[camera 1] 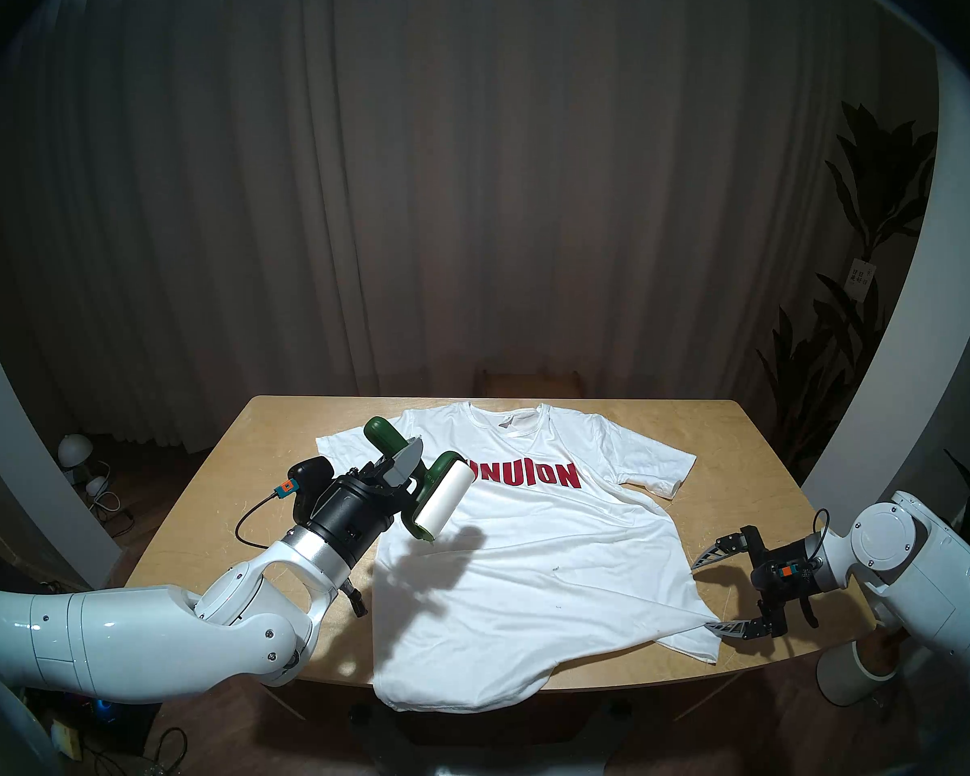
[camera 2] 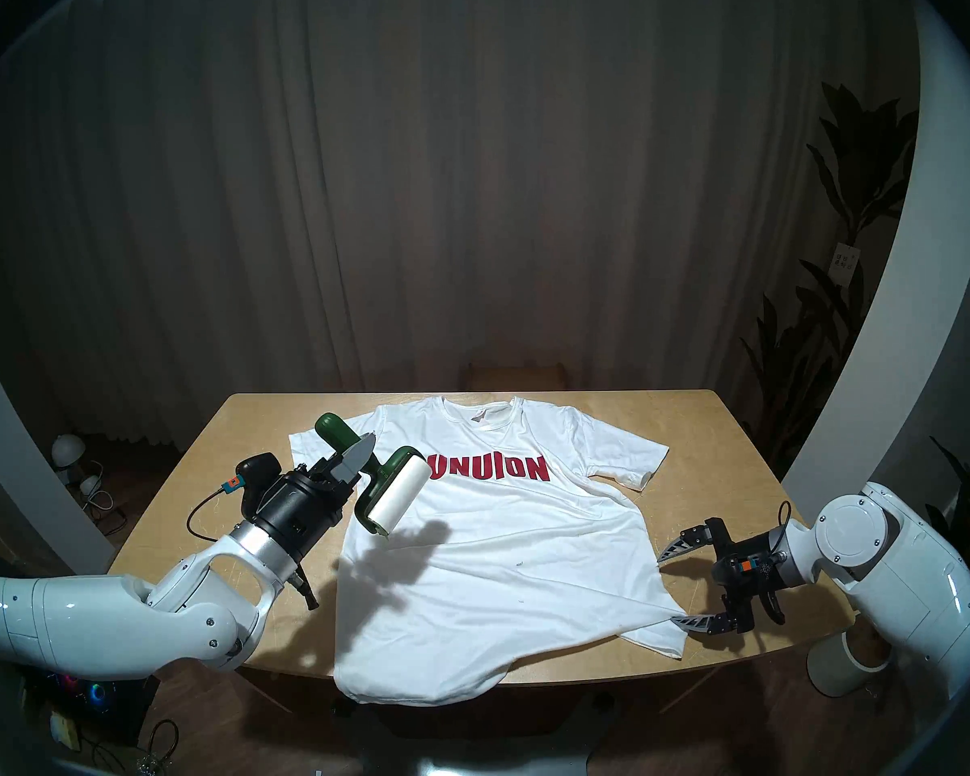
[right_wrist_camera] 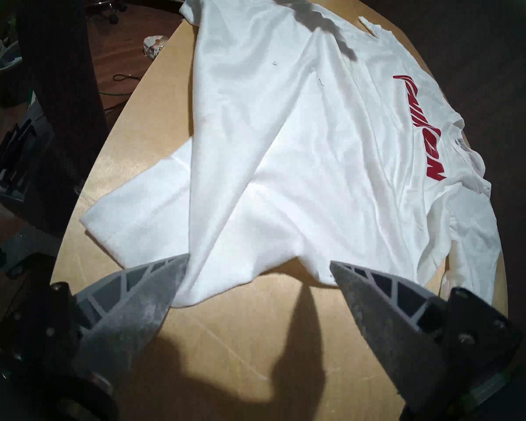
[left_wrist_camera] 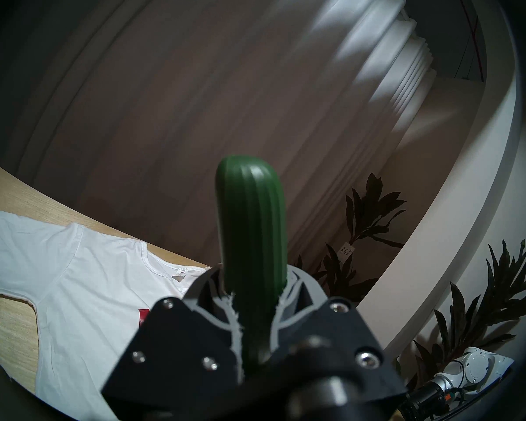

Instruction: Use the fur roller to clean a top

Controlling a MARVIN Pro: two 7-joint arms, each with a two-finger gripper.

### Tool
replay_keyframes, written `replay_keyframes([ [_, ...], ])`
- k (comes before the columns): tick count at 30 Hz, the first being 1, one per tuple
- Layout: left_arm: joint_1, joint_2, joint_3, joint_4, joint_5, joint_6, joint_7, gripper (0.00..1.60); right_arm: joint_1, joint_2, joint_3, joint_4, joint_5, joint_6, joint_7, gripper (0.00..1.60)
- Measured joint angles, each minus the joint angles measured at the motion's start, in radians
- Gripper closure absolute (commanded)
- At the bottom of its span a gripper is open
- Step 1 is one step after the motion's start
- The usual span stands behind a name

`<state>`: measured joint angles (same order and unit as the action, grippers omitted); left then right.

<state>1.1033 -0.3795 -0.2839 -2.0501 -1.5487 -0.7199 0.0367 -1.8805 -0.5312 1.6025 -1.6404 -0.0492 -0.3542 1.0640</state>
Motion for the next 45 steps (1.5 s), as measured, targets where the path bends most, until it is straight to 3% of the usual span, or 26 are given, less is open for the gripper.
replay_keyframes([
  [10, -0.002, -0.001, 0.000, 0.005, -0.006, 0.012, -0.001, 1.60, -0.014, -0.026, 0.015, -0.017, 0.013, 0.034, -0.034, 0.00],
  [23, -0.026, -0.033, -0.004, -0.007, -0.004, 0.109, 0.083, 1.60, 0.080, -0.112, 0.013, -0.029, 0.106, 0.136, -0.086, 0.00],
  [31, -0.041, -0.076, 0.000, -0.025, 0.039, 0.153, 0.146, 1.60, 0.111, -0.098, 0.028, -0.026, 0.124, 0.154, -0.059, 0.00],
  [45, -0.045, -0.138, -0.002, -0.029, 0.057, 0.170, 0.251, 1.60, -0.040, -0.017, 0.185, -0.037, 0.139, 0.140, 0.079, 0.00],
])
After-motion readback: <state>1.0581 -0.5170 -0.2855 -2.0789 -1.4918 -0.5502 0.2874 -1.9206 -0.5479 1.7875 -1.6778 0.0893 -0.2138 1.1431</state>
